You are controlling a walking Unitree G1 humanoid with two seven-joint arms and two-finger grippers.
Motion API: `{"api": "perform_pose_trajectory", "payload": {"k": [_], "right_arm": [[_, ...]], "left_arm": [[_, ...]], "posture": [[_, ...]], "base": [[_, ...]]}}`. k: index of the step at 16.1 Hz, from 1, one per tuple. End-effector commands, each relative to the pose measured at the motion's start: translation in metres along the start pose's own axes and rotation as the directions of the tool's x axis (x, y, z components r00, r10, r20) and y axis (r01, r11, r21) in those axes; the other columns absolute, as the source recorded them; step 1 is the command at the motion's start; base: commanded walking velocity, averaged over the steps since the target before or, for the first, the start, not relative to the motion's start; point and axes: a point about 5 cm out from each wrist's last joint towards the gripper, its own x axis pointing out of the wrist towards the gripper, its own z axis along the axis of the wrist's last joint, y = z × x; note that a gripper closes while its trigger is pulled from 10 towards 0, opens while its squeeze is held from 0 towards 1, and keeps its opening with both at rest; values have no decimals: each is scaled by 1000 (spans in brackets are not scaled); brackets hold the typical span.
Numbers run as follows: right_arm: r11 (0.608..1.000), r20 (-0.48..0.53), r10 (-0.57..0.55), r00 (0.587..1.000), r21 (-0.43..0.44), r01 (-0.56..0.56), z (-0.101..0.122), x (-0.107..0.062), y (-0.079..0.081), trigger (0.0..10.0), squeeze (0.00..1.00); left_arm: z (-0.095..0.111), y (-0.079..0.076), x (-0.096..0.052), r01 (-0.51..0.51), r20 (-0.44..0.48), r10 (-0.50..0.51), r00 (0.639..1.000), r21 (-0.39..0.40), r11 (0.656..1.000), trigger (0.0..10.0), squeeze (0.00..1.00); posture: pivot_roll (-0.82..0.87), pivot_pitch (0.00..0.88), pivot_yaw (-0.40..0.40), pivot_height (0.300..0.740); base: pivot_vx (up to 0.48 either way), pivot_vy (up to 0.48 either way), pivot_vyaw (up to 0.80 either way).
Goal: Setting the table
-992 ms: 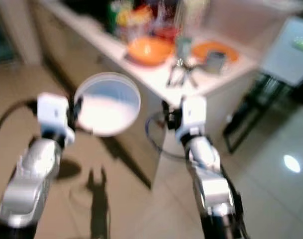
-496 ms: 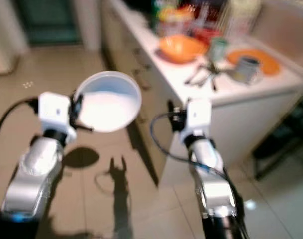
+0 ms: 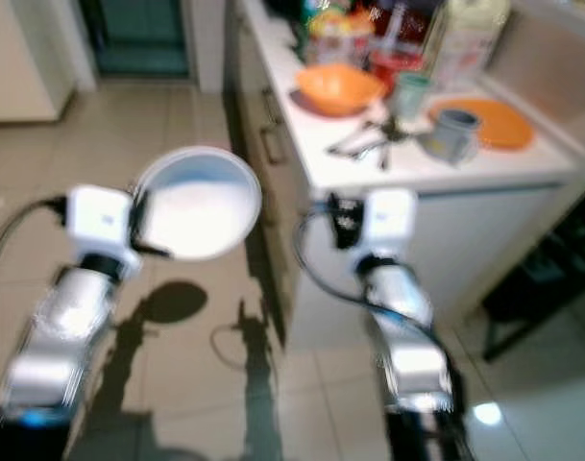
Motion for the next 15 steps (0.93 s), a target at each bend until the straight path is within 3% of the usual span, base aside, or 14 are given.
{"api": "perform_pose_trajectory", "payload": {"k": [1,2,6,8,15], "right_arm": [[1000,-11,-28,1000,12,28,-1,-1,-9,10000,0],[999,-16,-34,999,27,34,-2,0,-10,10000,0],[998,-18,-9,1000,-58,8,-1,3,-6,10000,0],[998,-25,-37,999,-56,35,-5,2,-11,10000,0],[997,-21,-49,999,-59,47,-5,6,-13,10000,0]], "left_arm": [[12,-5,4,9,57,-9,998,-9,1000,10000,0],[11,-4,4,7,54,-6,999,-5,1000,10000,0],[11,1,8,-7,44,8,999,-20,1000,10000,0],[12,-5,11,14,56,-14,998,4,1000,10000,0],[13,-5,13,18,59,-18,998,6,1000,10000,0]], "posture": [[110,0,-39,740],[120,0,-33,740],[103,0,-16,740],[118,0,-20,740],[118,0,-20,740]], "base": [[0,-371,0],[0,-375,0],[0,-353,250],[0,-347,703],[0,-345,800]]}}
